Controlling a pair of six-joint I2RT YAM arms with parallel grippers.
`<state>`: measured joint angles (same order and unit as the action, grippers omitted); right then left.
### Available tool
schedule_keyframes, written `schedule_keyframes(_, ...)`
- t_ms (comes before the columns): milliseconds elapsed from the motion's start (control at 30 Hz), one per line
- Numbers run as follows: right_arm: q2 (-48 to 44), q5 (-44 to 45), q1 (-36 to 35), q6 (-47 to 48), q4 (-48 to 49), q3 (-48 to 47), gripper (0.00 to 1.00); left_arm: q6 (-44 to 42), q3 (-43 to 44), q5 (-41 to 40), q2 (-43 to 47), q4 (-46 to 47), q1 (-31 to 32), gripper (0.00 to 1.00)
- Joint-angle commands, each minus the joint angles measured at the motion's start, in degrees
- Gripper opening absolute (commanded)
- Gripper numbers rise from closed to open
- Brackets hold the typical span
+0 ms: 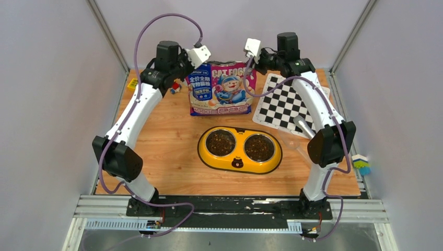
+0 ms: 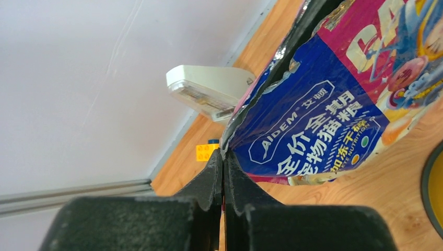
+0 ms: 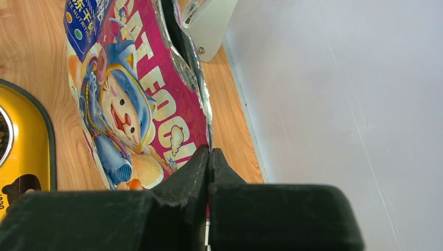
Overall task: Serve the pet food
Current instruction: Close the pet food bag at the center of the board.
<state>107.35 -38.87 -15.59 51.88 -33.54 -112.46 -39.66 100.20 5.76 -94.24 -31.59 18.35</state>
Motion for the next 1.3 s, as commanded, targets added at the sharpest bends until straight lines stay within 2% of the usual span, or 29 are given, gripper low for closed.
schedule_keyframes(0, -3.8, 4.7, 1.0, -1.3, 6.0, -2.7, 0.00, -0.1, 4.0, -13.9, 4.8, 13.8, -1.6, 0.00)
schedule_keyframes(167, -3.9, 6.4, 0.9, -2.4, 7.2, -4.3, 0.00, 0.6, 5.3, -15.0, 6.5, 13.6, -0.2, 0.00)
schedule_keyframes(333, -4.3, 3.4, 1.0, -2.3, 5.3, -4.0, 0.00, -1.9, 5.4, -14.3, 6.6, 11.4, 1.4, 0.00)
schedule_keyframes(367, -4.3, 2.3, 1.0, -1.7, 4.1, -4.1, 0.10, -2.2, 5.3, -14.5, 6.5, 10.8, 1.5, 0.00)
schedule_keyframes(433, -4.5, 0.9, 1.0, 0.3, 1.5, -4.0, 0.46, -2.7, 5.5, -14.3, 6.3, 9.9, 1.7, 0.00)
schedule_keyframes(467, -4.6, 0.3, 1.0, 1.4, 0.4, -3.7, 0.61, -3.0, 6.0, -14.3, 6.3, 9.5, 1.7, 0.00)
schedule_keyframes(500, -4.7, 0.1, 1.0, 2.5, -0.5, -3.5, 0.71, -3.1, 6.4, -13.5, 6.2, 8.5, 1.7, 0.03)
schedule_keyframes(533, -4.7, 0.1, 1.0, 3.3, -0.9, -3.1, 0.78, -3.3, 7.5, -12.9, 6.2, 7.8, 1.7, 0.19)
schedule_keyframes(567, -4.6, 0.2, 1.0, 3.8, -1.2, -2.9, 0.83, -3.3, 8.1, -11.2, 6.4, 6.5, 1.7, 0.30)
schedule_keyframes(600, -4.4, 0.5, 1.1, 4.2, -1.5, -2.8, 0.85, -2.8, 9.4, -9.9, 6.4, 5.8, 1.7, 0.54)
schedule_keyframes(667, -4.0, 1.0, 1.2, 5.0, -2.0, -2.8, 0.85, -1.9, 12.0, -4.6, 6.5, 2.4, 1.7, 0.78)
schedule_keyframes(733, -3.4, -0.3, 2.0, 5.4, -2.6, -3.0, 0.85, -1.0, 15.6, 2.6, 5.4, -3.8, 1.7, 0.87)
schedule_keyframes(800, -2.8, -3.1, 2.8, 5.5, -4.1, -3.6, 0.83, -1.4, 18.7, 8.5, 3.7, -8.1, 2.4, 0.92)
schedule_keyframes(933, -2.1, -8.1, 3.1, 7.1, -7.0, -3.6, 0.82, -4.8, 22.2, 13.5, -0.9, -12.6, 6.2, 0.95)
schedule_keyframes(1033, -0.9, -8.8, 2.6, 6.7, -7.2, -4.2, 0.76, -4.6, 25.0, 16.7, -4.5, -12.5, 8.6, 0.97)
schedule_keyframes(1100, 0.5, -8.1, 2.1, 5.8, -7.1, -5.3, 0.63, -4.2, 27.7, 18.4, -7.7, -12.9, 9.5, 0.97)
schedule_keyframes(1267, 3.1, -7.6, 1.8, 3.8, -6.7, -6.6, 0.40, -5.5, 32.4, 23.3, -14.9, -14.8, 11.2, 0.98)
